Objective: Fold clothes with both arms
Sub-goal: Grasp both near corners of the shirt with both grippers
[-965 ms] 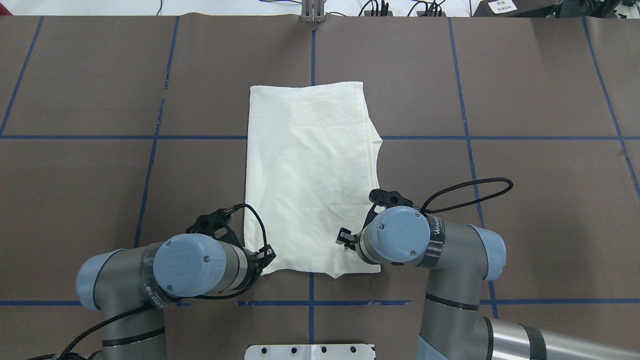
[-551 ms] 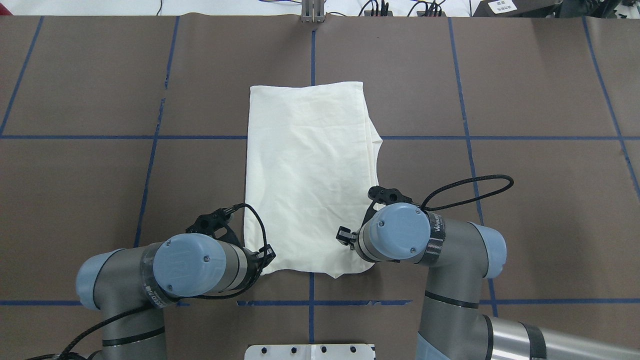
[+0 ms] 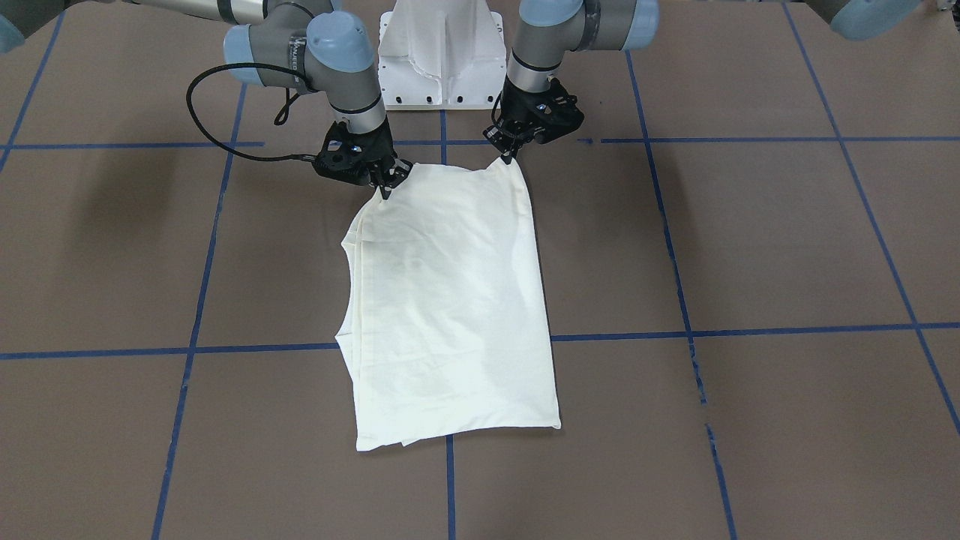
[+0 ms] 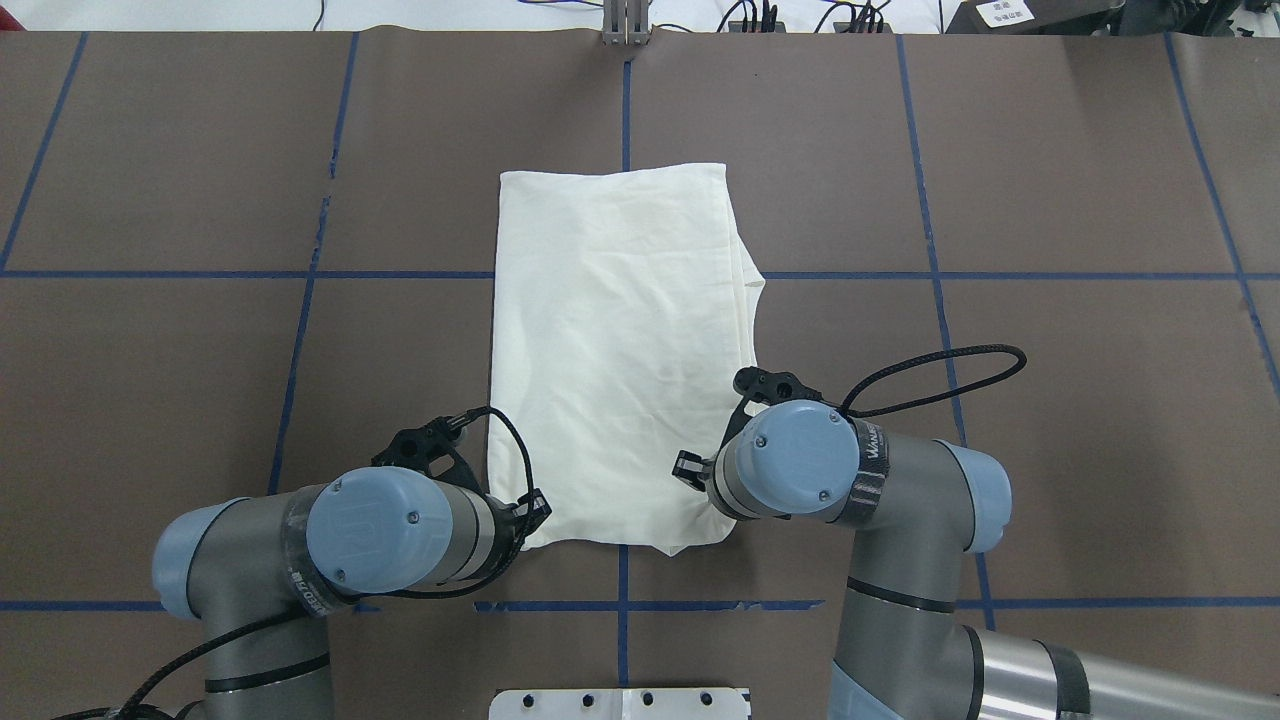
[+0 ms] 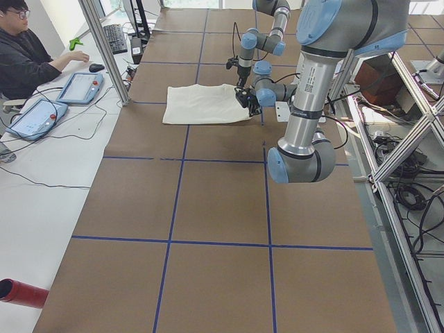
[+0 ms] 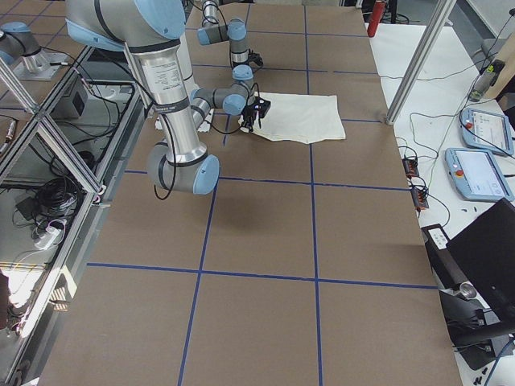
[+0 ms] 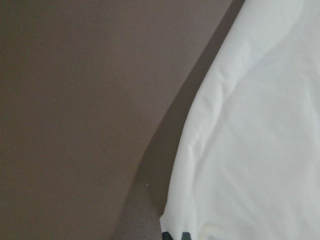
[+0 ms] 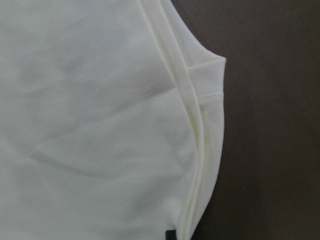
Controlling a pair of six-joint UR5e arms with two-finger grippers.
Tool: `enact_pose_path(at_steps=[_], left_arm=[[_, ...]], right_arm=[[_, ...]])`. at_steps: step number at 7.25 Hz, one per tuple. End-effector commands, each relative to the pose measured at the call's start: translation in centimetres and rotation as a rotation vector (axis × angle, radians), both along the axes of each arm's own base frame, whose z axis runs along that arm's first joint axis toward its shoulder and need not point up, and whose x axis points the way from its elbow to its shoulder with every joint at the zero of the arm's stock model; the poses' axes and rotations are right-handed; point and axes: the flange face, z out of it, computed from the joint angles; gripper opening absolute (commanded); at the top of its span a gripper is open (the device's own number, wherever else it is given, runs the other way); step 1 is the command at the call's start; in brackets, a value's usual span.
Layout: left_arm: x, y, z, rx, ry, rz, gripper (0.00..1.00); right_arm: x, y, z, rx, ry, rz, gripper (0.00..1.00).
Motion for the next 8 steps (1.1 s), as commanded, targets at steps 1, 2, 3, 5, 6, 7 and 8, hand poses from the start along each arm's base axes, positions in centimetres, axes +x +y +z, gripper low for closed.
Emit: enact_pose_path(at_steps=[1,2,3,5,6,7,8], left_arm=[[-0.9,0.3,-0.4,-0.001,-0.008,0.002,0.0],[-1.8,1.0,-1.5,0.003,0.002,0.007,0.0],[-2.1,3.0,-2.6,0.006,0.012,0.041,0.0],[-3.9,7.0,-5.4,0.009,0.032,0.105,0.0],[-4.4,7.9,-6.1,0.012,0.042,0.121,0.0],[-5.2,8.0,-6.7,0.014,0.06,0.122,0.0],[-5.2,7.9,-6.7,0.013,0.061,0.122,0.0]], right_arm=[[1.6,0.1,-1.2,0.009,-0.033,0.004,0.0],[2.0,0.3,-1.6,-0.001,-0.046,-0.008,0.0],[3.4,1.1,-1.8,-0.014,-0.069,-0.034,0.0],[6.9,4.0,-3.0,-0.018,-0.128,-0.087,0.0],[8.4,5.3,-3.1,-0.041,-0.15,-0.129,0.0],[8.5,5.9,-3.1,-0.062,-0.157,-0.16,0.0],[7.5,6.4,-3.2,-0.063,-0.156,-0.172,0.0]])
